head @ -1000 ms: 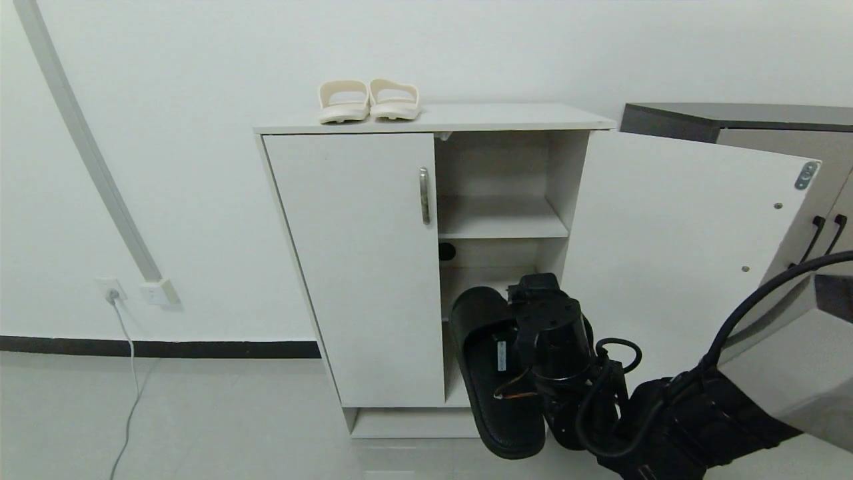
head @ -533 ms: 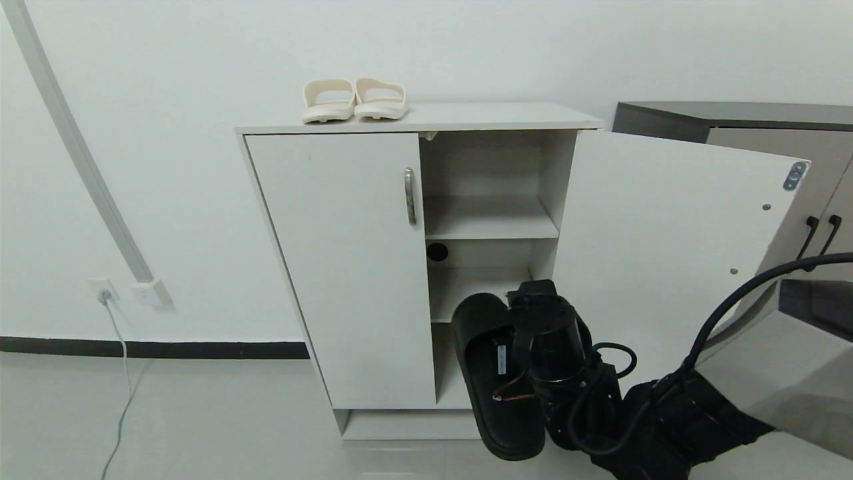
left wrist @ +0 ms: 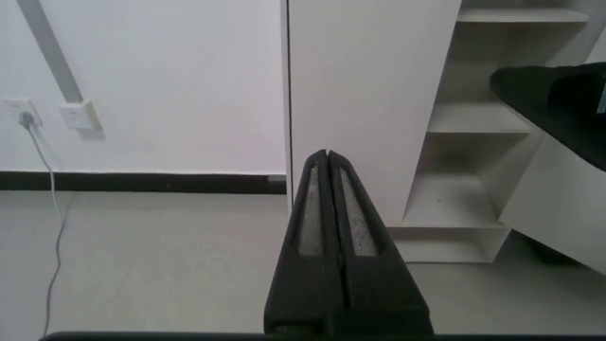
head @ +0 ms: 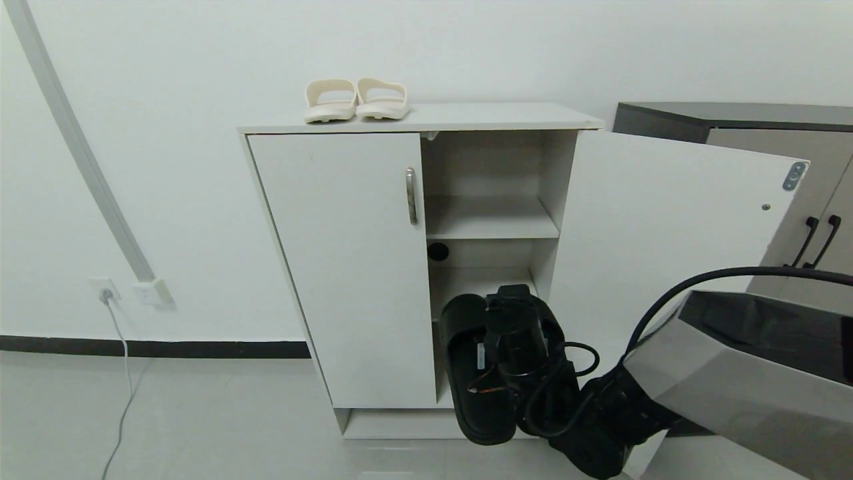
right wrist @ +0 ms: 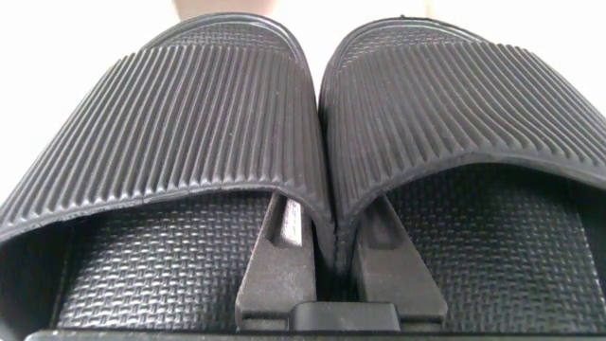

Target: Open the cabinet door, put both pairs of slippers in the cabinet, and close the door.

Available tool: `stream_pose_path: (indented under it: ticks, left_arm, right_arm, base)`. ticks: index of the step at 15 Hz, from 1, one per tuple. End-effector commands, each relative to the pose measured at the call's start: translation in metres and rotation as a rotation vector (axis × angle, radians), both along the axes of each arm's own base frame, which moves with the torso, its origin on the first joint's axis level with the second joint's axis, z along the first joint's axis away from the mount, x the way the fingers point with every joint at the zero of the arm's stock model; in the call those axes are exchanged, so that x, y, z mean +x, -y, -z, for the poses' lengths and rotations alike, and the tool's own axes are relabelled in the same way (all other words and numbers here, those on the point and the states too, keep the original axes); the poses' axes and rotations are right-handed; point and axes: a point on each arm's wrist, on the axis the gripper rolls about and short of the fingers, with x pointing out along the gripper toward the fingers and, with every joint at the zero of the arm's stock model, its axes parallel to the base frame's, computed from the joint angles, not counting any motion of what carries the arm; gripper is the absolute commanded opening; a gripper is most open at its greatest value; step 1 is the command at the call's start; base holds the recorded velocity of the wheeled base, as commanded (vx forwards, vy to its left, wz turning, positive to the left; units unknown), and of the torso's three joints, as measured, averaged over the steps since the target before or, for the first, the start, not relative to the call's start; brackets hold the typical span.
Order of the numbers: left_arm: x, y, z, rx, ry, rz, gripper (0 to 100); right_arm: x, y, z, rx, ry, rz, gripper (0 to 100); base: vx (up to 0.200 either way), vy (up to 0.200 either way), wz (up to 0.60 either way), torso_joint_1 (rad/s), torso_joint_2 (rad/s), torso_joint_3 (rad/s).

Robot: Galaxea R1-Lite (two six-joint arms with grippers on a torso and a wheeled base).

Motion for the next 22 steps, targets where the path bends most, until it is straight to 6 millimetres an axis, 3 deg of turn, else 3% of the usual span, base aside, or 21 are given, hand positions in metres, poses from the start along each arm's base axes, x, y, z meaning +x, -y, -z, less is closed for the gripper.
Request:
stream_pose_path:
  ticks: [1,8,19,20,22]
  left_arm:
    - [0.0,0.0,0.0,0.0,-0.001,0.0,0]
    - [0.0,0.0,0.0,0.003,-0.003,0.002,0]
    - [0.0,0.0,0.0,0.002,-0.001,0.0,0]
    - [0.0,0.0,0.0,0.002,-0.001,-0.001,0]
    - [0.0,0.0,0.0,0.0,-0.001,-0.001,0]
  right_arm:
    - [0.008,-0.003,0.018,-0.018,-0.02,0.01,0]
    - [0.01,-0.005,0.028,-0.02,-0.035,0.013,0]
    - [0.014,-0.005,0.038,-0.026,-0.044,0.02,0]
    - [0.018,-0.006,0.05,-0.023,-0.022,0.032,0]
    - [0.025,-0.004,0.054,-0.009,0.033,0.035,0]
  base:
    - [0.0,0.0,0.0,0.0,0.0,0.0]
    - [0.0,0.0,0.0,0.0,0.0,0.0]
    - [0.0,0.0,0.0,0.003,0.0,-0.181]
    - [0.0,0.0,0.0,0.007,0.01,-0.144]
    - [0.0,0.0,0.0,0.005,0.0,-0.073]
